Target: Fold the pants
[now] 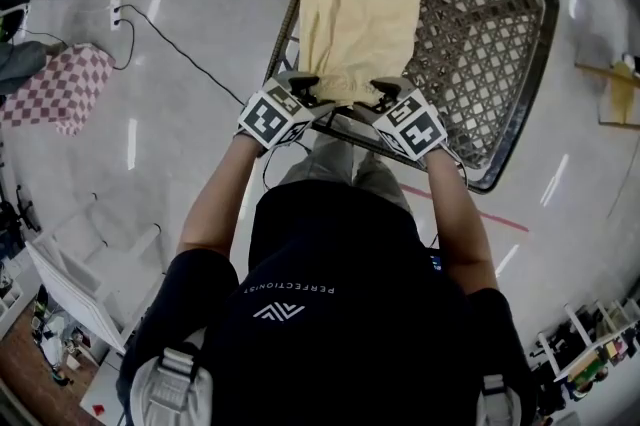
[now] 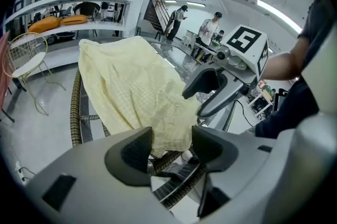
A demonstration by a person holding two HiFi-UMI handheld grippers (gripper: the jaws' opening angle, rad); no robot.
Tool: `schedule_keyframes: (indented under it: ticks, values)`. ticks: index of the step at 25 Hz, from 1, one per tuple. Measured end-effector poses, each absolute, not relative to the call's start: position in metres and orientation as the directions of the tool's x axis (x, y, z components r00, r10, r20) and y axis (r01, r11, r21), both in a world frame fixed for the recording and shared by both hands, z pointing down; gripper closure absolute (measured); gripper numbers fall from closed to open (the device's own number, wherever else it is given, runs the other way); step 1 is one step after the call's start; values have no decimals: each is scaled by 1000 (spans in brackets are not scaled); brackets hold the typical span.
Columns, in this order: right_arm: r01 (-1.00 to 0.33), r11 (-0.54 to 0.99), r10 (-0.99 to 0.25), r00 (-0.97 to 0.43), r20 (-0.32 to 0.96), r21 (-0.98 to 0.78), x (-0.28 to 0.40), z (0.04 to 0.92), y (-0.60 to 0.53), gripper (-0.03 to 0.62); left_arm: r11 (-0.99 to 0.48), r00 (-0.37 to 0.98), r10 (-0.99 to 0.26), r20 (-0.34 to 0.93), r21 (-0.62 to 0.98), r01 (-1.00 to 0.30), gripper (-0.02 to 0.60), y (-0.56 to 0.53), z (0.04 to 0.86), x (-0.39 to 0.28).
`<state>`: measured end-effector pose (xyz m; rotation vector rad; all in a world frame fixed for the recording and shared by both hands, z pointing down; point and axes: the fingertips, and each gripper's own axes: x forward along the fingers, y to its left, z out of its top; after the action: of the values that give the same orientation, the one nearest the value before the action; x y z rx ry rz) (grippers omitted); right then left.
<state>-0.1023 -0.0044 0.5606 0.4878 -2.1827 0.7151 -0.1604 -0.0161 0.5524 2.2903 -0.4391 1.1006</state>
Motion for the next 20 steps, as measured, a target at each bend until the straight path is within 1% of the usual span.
schedule_keyframes:
  ticks: [5, 11, 16, 20]
  values:
    - [-545, 764, -83, -615, 784, -346, -109, 566, -7, 384, -802, 600, 2, 800, 359, -477, 336, -17, 558, -165]
    - [-544, 773, -74, -588, 806, -326, -100, 563, 3, 384, -834, 571, 46, 820, 346, -430, 336, -9, 556, -153]
    - [-555, 757, -53, -578, 814, -344, -102, 564, 2, 384, -887, 517, 59, 854, 283, -366, 342, -8, 559, -153]
    - [-569, 763, -63, -537, 841, -306, -101, 568, 1, 384, -883, 519, 54, 853, 283, -374, 356, -8, 561, -154]
